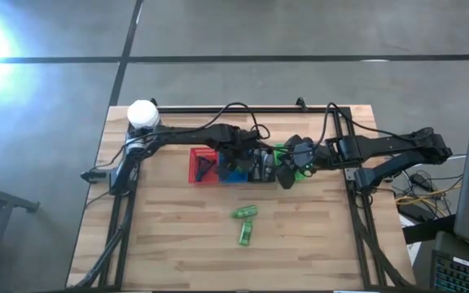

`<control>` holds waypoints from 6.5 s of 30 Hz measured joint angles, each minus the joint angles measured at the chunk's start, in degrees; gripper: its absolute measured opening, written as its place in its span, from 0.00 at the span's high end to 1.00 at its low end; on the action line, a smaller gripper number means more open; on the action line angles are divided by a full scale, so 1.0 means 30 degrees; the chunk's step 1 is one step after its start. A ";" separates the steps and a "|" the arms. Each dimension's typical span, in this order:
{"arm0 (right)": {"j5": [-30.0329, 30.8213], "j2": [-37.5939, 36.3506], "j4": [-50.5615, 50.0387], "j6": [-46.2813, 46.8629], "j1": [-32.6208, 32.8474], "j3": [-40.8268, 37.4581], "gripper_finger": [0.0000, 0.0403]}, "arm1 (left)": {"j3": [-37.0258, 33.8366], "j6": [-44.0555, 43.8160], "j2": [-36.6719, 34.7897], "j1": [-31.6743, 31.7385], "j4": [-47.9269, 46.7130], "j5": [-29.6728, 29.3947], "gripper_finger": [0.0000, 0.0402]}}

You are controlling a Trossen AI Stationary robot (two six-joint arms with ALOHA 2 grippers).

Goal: Pick & Place Travel size toiletries
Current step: Put the green shampoo into the blue bin

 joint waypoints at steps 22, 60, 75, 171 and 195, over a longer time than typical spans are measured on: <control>-0.3588 0.1370 0.0110 -0.0884 0.1952 -0.2054 0.26 | -0.2052 -0.4157 -0.2987 -0.4244 0.0363 0.6243 0.37; -0.3219 0.7147 0.2758 -0.4993 0.4854 -0.1397 0.17 | -0.8873 -2.0922 -0.1971 -0.8268 1.1825 -0.0509 0.36; -0.2953 0.7307 0.4373 -0.8908 0.4850 -0.2042 0.17 | -0.9018 -2.0247 -0.1071 -0.8108 1.2532 -0.0535 0.45; 0.6510 0.9145 0.9541 0.3444 0.2162 0.1068 0.56 | -1.3354 -2.4474 -1.7263 -0.9725 0.1749 -1.1798 0.32; 0.4707 1.2416 0.1225 0.6109 -0.0334 0.8110 0.60 | -2.0699 -1.9069 -2.4113 -0.7528 1.0157 -0.5691 0.34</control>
